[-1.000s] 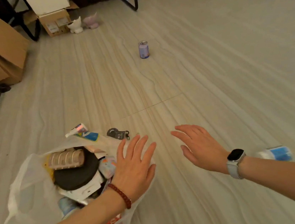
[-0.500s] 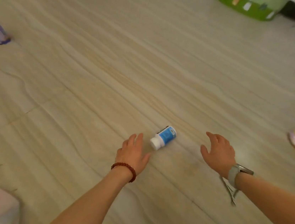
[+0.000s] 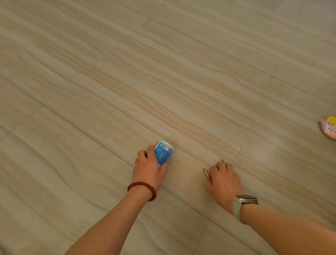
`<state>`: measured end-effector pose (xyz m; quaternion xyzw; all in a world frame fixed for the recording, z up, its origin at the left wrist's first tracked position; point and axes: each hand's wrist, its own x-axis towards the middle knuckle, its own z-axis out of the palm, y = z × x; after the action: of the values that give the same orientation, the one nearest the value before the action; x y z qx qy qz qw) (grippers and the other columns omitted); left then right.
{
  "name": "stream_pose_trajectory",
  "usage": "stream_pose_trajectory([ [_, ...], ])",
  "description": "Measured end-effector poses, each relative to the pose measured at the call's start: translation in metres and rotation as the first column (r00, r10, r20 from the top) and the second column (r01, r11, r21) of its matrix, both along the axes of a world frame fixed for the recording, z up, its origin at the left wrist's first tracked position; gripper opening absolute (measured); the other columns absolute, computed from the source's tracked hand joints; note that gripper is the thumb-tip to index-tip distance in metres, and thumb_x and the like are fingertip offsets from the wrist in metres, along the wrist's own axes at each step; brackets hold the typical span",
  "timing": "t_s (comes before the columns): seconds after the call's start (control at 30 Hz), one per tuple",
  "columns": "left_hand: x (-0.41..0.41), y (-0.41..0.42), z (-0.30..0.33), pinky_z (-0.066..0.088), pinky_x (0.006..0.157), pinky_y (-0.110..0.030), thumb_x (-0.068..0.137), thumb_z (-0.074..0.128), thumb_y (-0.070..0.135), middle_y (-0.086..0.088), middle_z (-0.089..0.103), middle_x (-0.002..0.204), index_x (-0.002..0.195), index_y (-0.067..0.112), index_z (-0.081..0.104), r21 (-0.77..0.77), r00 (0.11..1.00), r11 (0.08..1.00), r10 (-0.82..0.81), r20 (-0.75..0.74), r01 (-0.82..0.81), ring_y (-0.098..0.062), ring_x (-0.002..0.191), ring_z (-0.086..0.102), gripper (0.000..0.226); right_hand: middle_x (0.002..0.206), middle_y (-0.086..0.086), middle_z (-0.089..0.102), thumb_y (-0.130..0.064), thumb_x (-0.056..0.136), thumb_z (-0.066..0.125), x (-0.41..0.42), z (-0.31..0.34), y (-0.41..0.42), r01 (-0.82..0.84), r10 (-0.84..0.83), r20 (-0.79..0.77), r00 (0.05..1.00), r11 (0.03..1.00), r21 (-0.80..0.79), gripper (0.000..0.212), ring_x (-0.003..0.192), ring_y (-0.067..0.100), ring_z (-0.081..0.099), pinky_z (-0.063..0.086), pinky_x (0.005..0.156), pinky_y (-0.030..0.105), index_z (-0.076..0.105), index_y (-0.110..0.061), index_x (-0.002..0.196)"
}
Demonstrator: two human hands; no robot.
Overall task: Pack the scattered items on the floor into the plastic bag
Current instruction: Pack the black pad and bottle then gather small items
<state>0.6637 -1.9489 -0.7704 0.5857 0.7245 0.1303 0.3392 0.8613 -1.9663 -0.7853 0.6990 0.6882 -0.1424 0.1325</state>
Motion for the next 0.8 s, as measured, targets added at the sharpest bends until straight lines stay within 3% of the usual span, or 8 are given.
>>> stream_pose_trajectory([
  [0.1,-0.046,-0.012,0.035,0.048,0.078,-0.034,0.086,0.055,0.024,-0.007,0.036,0.115,0.133,0.014,0.031,0.100,0.998,0.993,0.068,0.011,-0.069,-0.025,0.089,0.052,0.054,0.107,0.012,0.055,-0.018,0.091,0.045,-0.037,0.013,-0.001,-0.108,0.143,-0.285,0.948,0.985,0.135,0.020,0.105,0.031,0.049,0.040,0.076,0.036,0.056,-0.005,0.101],
  [0.2,-0.105,-0.039,0.081,0.046,0.076,-0.027,0.084,0.057,0.027,-0.003,0.037,0.118,0.135,0.017,0.030,0.208,0.993,0.978,0.007,-0.122,0.018,-0.018,0.090,0.053,0.058,0.088,0.013,0.060,-0.015,0.088,0.047,-0.087,0.034,0.002,-0.212,0.323,-0.518,0.792,0.941,0.263,0.016,0.085,0.032,0.057,0.042,0.067,0.035,0.059,-0.004,0.091],
  [0.3,-0.165,-0.087,0.124,0.051,0.077,-0.032,0.082,0.057,0.034,-0.001,0.040,0.122,0.136,0.020,0.031,0.236,0.966,0.971,0.034,-0.257,0.028,-0.017,0.093,0.055,0.062,0.084,0.006,0.060,-0.024,0.081,0.045,-0.147,0.060,-0.001,-0.278,0.483,-0.604,0.634,0.871,0.405,0.024,0.081,0.017,0.053,0.046,0.065,0.030,0.063,-0.009,0.086],
  [0.37,-0.199,-0.125,0.146,0.050,0.076,-0.030,0.079,0.056,0.039,-0.003,0.043,0.121,0.135,0.018,0.034,0.272,0.941,0.961,0.135,-0.309,-0.049,-0.019,0.093,0.056,0.064,0.084,-0.005,0.054,-0.020,0.084,0.050,-0.188,0.082,-0.008,-0.323,0.544,-0.652,0.528,0.839,0.439,0.016,0.076,0.005,0.048,0.042,0.064,0.021,0.062,-0.012,0.090],
  [0.5,-0.261,-0.202,0.174,0.050,0.079,-0.037,0.075,0.051,0.043,-0.011,0.048,0.118,0.133,0.011,0.039,0.361,0.833,0.893,0.403,-0.380,-0.268,-0.028,0.094,0.059,0.067,0.079,-0.013,0.043,-0.028,0.083,0.045,-0.262,0.134,-0.042,-0.466,0.662,-0.708,0.245,0.721,0.513,0.013,0.071,0.004,0.048,0.042,0.065,0.022,0.054,-0.018,0.084],
  [0.57,-0.287,-0.240,0.184,0.048,0.083,-0.038,0.079,0.056,0.038,-0.013,0.047,0.119,0.134,0.011,0.037,0.425,0.744,0.804,0.570,-0.350,-0.416,-0.028,0.099,0.055,0.064,0.081,-0.007,0.048,-0.029,0.082,0.041,-0.292,0.157,-0.064,-0.540,0.724,-0.683,0.095,0.614,0.575,0.018,0.071,0.008,0.049,0.044,0.066,0.023,0.052,-0.016,0.083],
  [0.67,-0.312,-0.292,0.193,0.036,0.081,-0.027,0.082,0.062,0.020,-0.014,0.043,0.122,0.135,0.012,0.035,0.527,0.584,0.592,0.785,-0.207,-0.610,-0.026,0.102,0.051,0.060,0.083,-0.001,0.054,-0.022,0.083,0.044,-0.327,0.179,-0.106,-0.639,0.784,-0.608,-0.127,0.404,0.654,0.011,0.069,0.009,0.050,0.046,0.062,0.023,0.050,-0.015,0.088],
  [0.8,-0.326,-0.340,0.189,0.033,0.081,-0.024,0.083,0.060,0.020,-0.013,0.040,0.127,0.136,0.013,0.034,0.519,0.487,0.484,0.862,-0.143,-0.704,-0.022,0.104,0.049,0.059,0.079,-0.006,0.059,-0.026,0.081,0.041,-0.365,0.166,-0.155,-0.736,0.907,-0.214,-0.364,-0.139,0.663,0.010,0.062,0.007,0.052,0.038,0.045,0.017,0.048,-0.023,0.087],
])
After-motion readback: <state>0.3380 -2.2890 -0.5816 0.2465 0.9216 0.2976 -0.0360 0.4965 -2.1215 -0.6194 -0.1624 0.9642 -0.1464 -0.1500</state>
